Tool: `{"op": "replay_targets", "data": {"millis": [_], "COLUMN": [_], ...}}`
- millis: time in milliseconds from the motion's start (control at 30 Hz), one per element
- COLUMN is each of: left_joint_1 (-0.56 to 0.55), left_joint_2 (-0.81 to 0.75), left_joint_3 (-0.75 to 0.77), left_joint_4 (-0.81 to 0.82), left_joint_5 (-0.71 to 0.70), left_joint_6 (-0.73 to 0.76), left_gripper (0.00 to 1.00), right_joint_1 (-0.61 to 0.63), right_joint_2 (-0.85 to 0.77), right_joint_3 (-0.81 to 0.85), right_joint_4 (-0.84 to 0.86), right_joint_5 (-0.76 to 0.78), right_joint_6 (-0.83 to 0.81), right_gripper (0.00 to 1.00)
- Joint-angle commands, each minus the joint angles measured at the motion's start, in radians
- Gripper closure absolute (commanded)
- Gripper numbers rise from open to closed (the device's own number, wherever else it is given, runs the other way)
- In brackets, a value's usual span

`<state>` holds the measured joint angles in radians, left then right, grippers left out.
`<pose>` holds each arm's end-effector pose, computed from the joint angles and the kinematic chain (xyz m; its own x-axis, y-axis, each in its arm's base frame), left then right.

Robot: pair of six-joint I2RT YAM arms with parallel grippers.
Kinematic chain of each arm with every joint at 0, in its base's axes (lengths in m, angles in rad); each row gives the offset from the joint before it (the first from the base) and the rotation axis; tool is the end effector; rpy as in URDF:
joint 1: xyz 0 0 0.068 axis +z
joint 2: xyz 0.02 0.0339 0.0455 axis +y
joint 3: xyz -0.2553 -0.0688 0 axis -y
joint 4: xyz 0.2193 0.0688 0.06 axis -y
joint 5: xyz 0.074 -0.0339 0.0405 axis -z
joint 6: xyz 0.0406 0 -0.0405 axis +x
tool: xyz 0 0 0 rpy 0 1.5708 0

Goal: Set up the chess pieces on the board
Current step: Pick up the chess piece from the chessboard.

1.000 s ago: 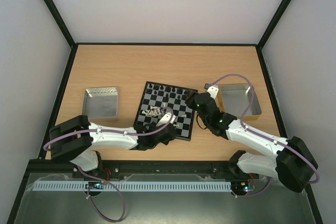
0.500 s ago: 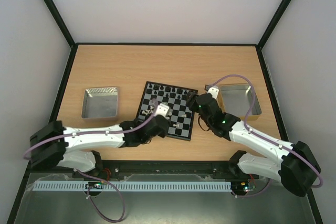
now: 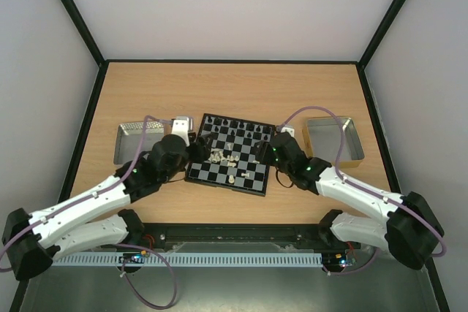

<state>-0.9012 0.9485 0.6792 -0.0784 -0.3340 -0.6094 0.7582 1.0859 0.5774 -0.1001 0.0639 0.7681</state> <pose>0.1372 -0.1518 0.2821 -0.4879 -0.2549 -0.8349 0.3295 0.8319 -0.4465 0.1584 0.1465 0.2195 -0.7489 0.2457 -0.6155 -0.1778 0.8202 0.5438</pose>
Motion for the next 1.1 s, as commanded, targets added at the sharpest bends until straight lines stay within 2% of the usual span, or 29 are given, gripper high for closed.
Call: {"op": "replay_targets", "data": {"millis": [0, 167, 300, 567, 867, 1067], "left_joint_1": [0.045, 0.082, 0.109, 0.220, 0.319, 0.320], "left_joint_2": [-0.075, -0.083, -0.064, 0.034, 0.111, 0.132], "left_joint_3": [-0.012, 0.016, 0.024, 0.095, 0.128, 0.063], "left_joint_4": [-0.069, -0.068, -0.034, 0.019, 0.015, 0.097], "left_joint_5": [0.027, 0.065, 0.092, 0.259, 0.373, 0.375], "left_joint_6": [-0.030, 0.003, -0.006, 0.013, 0.003, -0.036], "left_gripper": [0.33, 0.30, 0.29, 0.29, 0.29, 0.30], "right_joint_1": [-0.005, -0.005, -0.006, -0.005, -0.007, -0.007], "right_joint_2": [0.052, 0.030, 0.023, -0.024, 0.040, 0.165], "right_joint_3": [-0.006, -0.064, -0.070, -0.093, -0.039, -0.013], "right_joint_4": [0.021, 0.041, -0.004, -0.054, -0.077, -0.077], "right_joint_5": [0.008, 0.112, 0.091, 0.112, -0.003, -0.069], "right_joint_6": [0.004, -0.001, -0.016, -0.019, -0.082, -0.130], "right_gripper": [0.34, 0.35, 0.36, 0.44, 0.45, 0.58]}}
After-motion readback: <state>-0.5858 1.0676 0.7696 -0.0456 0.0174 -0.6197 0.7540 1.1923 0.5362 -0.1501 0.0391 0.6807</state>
